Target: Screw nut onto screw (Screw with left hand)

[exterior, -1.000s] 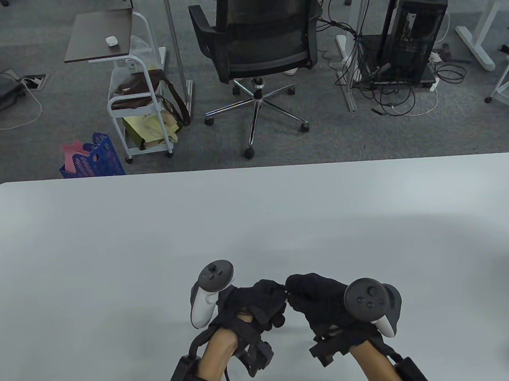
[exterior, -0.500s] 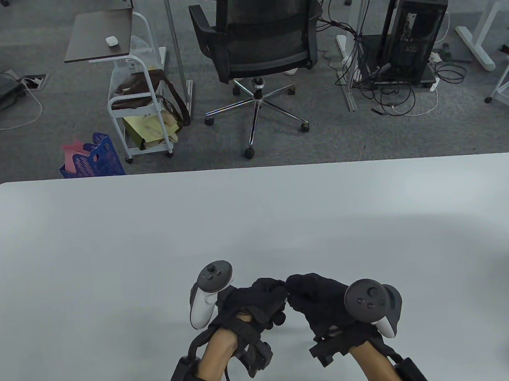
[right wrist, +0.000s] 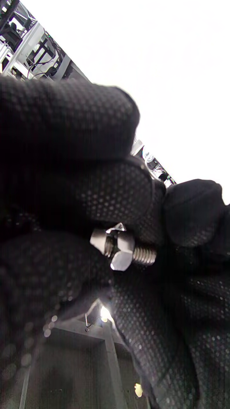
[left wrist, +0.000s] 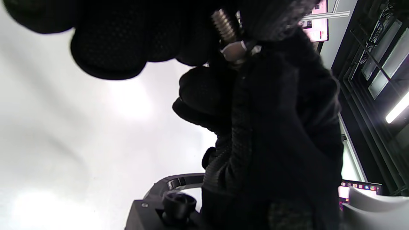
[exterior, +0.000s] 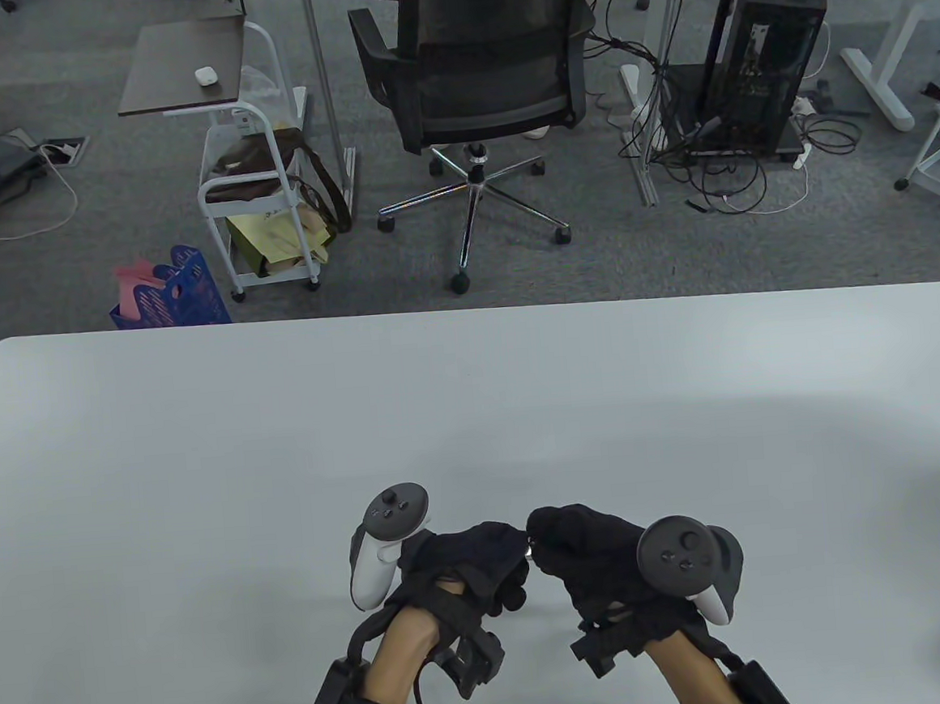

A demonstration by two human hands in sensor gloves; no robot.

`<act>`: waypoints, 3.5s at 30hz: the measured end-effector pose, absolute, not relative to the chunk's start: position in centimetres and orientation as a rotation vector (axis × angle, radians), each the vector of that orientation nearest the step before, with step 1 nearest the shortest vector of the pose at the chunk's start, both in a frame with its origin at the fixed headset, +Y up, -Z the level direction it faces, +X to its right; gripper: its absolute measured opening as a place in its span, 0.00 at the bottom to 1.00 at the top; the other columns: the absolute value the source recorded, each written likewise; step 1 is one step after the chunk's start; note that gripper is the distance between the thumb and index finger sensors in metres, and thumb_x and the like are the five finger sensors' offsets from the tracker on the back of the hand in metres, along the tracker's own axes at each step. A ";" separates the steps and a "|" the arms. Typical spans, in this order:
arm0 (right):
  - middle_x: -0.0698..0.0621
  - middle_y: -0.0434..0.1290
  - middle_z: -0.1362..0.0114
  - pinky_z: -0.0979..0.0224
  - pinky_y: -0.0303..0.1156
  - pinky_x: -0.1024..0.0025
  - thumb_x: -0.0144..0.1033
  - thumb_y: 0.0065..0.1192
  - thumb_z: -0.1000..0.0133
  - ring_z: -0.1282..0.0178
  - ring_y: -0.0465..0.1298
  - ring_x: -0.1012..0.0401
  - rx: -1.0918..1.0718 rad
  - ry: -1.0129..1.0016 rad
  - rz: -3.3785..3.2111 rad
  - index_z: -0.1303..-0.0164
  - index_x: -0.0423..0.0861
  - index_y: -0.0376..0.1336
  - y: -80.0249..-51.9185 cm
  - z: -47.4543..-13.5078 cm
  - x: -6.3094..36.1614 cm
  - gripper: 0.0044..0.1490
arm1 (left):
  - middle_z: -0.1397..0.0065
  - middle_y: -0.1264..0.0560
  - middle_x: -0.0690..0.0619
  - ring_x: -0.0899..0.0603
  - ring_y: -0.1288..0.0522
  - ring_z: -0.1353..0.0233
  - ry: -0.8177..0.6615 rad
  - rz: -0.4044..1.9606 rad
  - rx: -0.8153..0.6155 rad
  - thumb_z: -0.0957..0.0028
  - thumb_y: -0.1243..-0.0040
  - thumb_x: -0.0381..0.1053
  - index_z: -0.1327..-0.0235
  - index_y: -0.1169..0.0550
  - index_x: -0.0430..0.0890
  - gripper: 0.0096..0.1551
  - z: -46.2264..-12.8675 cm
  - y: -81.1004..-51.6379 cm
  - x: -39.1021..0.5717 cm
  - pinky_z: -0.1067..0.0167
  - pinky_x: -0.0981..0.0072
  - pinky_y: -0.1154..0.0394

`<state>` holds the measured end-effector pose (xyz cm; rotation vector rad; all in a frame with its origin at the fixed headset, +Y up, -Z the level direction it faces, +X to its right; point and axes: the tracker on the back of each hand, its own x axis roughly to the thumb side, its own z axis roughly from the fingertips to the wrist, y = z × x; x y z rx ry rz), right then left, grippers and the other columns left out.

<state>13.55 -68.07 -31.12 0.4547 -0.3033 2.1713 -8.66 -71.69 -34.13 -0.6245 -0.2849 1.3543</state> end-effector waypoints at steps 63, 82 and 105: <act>0.50 0.84 0.45 0.55 0.91 0.63 0.37 0.79 0.61 0.60 0.92 0.58 0.442 -0.326 2.151 0.52 0.50 0.75 -68.0 -31.0 13.6 0.26 | 0.39 0.27 0.32 0.29 0.23 0.48 -0.286 1.378 -0.570 0.50 0.44 0.56 0.34 0.29 0.35 0.36 -34.0 -71.2 -8.8 0.50 0.38 0.29; 0.55 0.85 0.45 0.54 0.91 0.65 0.37 0.79 0.63 0.59 0.92 0.59 0.402 -0.362 2.092 0.54 0.54 0.76 -68.0 -30.9 14.1 0.25 | 0.40 0.27 0.35 0.31 0.22 0.50 -0.339 1.344 -0.586 0.51 0.42 0.52 0.39 0.28 0.37 0.31 -33.9 -70.5 -8.6 0.51 0.40 0.29; 0.55 0.85 0.46 0.53 0.91 0.65 0.37 0.79 0.63 0.58 0.92 0.59 0.408 -0.371 2.097 0.54 0.54 0.76 -67.8 -30.8 14.0 0.25 | 0.40 0.27 0.36 0.31 0.23 0.49 -0.299 1.382 -0.557 0.50 0.44 0.54 0.37 0.29 0.38 0.32 -34.0 -70.6 -9.0 0.51 0.41 0.29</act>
